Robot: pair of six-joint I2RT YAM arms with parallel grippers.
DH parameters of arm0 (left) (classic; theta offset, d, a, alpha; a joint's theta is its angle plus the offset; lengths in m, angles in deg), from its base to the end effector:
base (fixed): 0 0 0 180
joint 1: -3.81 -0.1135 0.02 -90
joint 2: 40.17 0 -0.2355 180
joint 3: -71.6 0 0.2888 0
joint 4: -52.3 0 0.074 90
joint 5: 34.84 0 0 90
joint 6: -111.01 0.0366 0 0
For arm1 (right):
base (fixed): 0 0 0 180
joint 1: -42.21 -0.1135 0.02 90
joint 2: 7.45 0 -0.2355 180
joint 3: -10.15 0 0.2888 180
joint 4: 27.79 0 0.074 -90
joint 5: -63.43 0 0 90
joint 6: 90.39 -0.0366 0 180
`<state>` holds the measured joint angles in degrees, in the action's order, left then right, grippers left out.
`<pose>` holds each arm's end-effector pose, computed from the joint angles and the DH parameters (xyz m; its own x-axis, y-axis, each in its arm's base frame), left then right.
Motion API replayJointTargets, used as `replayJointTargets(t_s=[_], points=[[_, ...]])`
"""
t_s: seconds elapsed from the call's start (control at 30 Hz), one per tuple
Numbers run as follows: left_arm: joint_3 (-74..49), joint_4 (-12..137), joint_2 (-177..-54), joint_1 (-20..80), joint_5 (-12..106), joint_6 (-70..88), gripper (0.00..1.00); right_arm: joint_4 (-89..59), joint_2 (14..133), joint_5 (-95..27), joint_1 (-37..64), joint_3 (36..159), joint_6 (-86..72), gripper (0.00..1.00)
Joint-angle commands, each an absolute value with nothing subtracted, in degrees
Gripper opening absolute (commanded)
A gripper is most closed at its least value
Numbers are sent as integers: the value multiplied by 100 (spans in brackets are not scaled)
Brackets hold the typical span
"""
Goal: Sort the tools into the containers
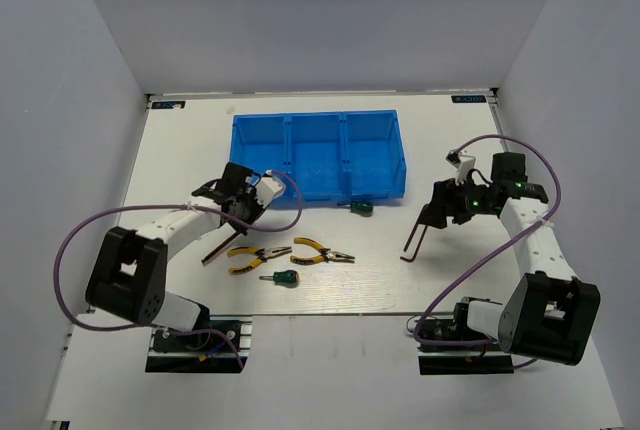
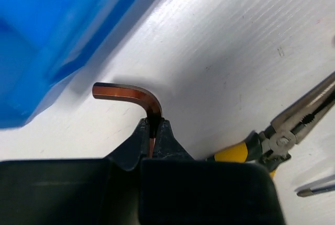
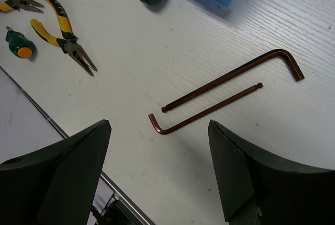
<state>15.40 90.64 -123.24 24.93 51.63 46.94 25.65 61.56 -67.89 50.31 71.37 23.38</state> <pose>0.2749 -0.1086 0.1164 -0.5938 0.6972 -0.4015 0.7154 0.6859 0.1331 0.2713 -0.0142 0.2053 -0.7100 -0.2047 -0.6737 -0.5409 0.7712 0.3357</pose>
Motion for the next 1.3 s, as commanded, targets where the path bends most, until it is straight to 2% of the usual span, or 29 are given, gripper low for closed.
replayJointTargets(t_s=[0.0, 0.3, 0.4, 0.6, 0.63, 0.8, 0.83, 1.03, 1.07, 1.13, 1.17, 1.23, 1.27], points=[[1347, 9128, -11612, 2446, 5262, 4579, 0, 2454, 6005, -7016, 5074, 7092, 2316, 81], [662, 9128, -11067, 2446, 4902, 4413, 0, 2472, 5961, -7087, 5091, 7092, 2316, 81], [276, 8698, -11066, 2446, 4778, 4106, 0, 2489, 5934, -7096, 5082, 7057, 2343, 80], [-550, 7275, -11891, 2394, 5295, 3053, 0, 2516, 5978, -7034, 5082, 7030, 2395, 77], [-822, 7012, -12232, 2394, 5566, 2780, 0, 2525, 5996, -6964, 5074, 6996, 2474, 71], [-1464, 6606, -13278, 2394, 6314, 2400, 0, 2542, 6040, -6719, 5047, 6917, 2562, 58], [-1666, 6605, -13577, 2446, 6534, 2347, 0, 2542, 6092, -6500, 5047, 6916, 2580, 52], [-2151, 6569, -14159, 2446, 6773, 2347, 0, 2210, 6101, -5692, 5056, 6803, 2397, 48], [-2273, 6631, -14299, 2446, 6825, 2286, 0, 2113, 6145, -5524, 5047, 6785, 2230, 56], [-2275, 6790, -14370, 2446, 6888, 2198, 6, 1859, 6241, -4964, 5038, 6802, 1957, 59], [-2275, 6842, -14371, 2499, 6888, 2128, 23, 1839, 6381, -4847, 5038, 6845, 1773, 63], [-2047, 6790, -14293, 2499, 6888, 2075, 37, 1865, 6644, -4618, 5030, 7055, 1710, 63], [-1994, 6790, -14292, 2499, 6888, 2074, 47, 1892, 6838, -4574, 5003, 7100, 1658, 63]])
